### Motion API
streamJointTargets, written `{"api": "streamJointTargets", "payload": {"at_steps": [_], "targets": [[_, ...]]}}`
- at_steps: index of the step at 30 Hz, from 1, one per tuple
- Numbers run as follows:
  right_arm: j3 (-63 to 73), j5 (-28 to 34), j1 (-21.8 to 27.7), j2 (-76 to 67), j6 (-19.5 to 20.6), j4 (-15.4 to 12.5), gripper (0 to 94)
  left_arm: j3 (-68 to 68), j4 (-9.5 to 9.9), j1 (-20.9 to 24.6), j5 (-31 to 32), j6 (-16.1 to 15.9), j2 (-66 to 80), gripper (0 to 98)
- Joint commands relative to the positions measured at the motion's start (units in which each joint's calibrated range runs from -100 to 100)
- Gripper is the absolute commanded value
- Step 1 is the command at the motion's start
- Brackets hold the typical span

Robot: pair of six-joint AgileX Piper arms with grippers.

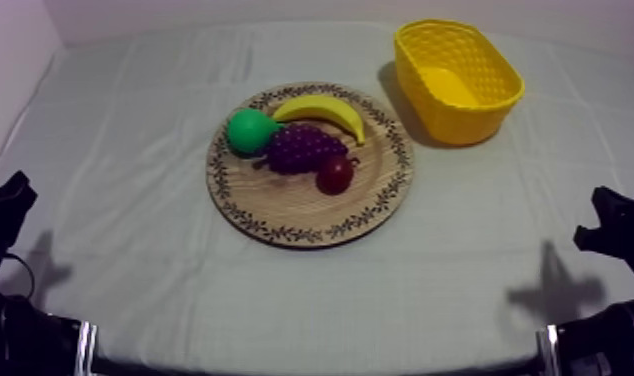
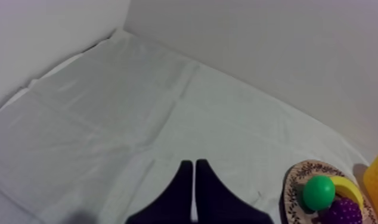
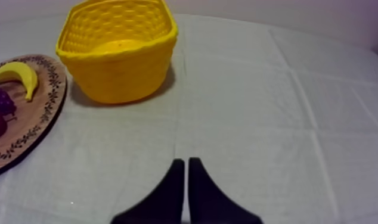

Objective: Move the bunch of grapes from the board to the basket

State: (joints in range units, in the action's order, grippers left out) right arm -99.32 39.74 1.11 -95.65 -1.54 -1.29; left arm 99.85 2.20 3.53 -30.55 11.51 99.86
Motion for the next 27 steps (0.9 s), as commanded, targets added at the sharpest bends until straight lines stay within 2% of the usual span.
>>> {"api": "streamJointTargets", "payload": {"at_steps": [1,7,12,22,27], "targets": [[0.05,0.23,-0.04,-0.02,0.00,0.00,0.5,0.04,0.02,-0.02,0.00,-0.01,-0.03,0.1],[2.41,0.41,-1.04,3.26,-0.75,0.48,0.5,0.04,0.02,-0.02,0.00,0.02,-0.03,0.1],[12.24,1.84,-2.21,13.75,-1.81,0.84,0.6,0.04,0.02,-0.02,0.00,0.00,-0.03,0.1],[33.04,4.36,-4.23,32.09,-6.53,-0.44,0.7,0.04,0.02,-0.02,0.00,-0.01,-0.03,0.1],[40.85,5.65,-5.48,39.56,-8.57,-2.31,0.7,0.04,0.02,-0.02,0.00,-0.01,-0.03,0.1]]}}
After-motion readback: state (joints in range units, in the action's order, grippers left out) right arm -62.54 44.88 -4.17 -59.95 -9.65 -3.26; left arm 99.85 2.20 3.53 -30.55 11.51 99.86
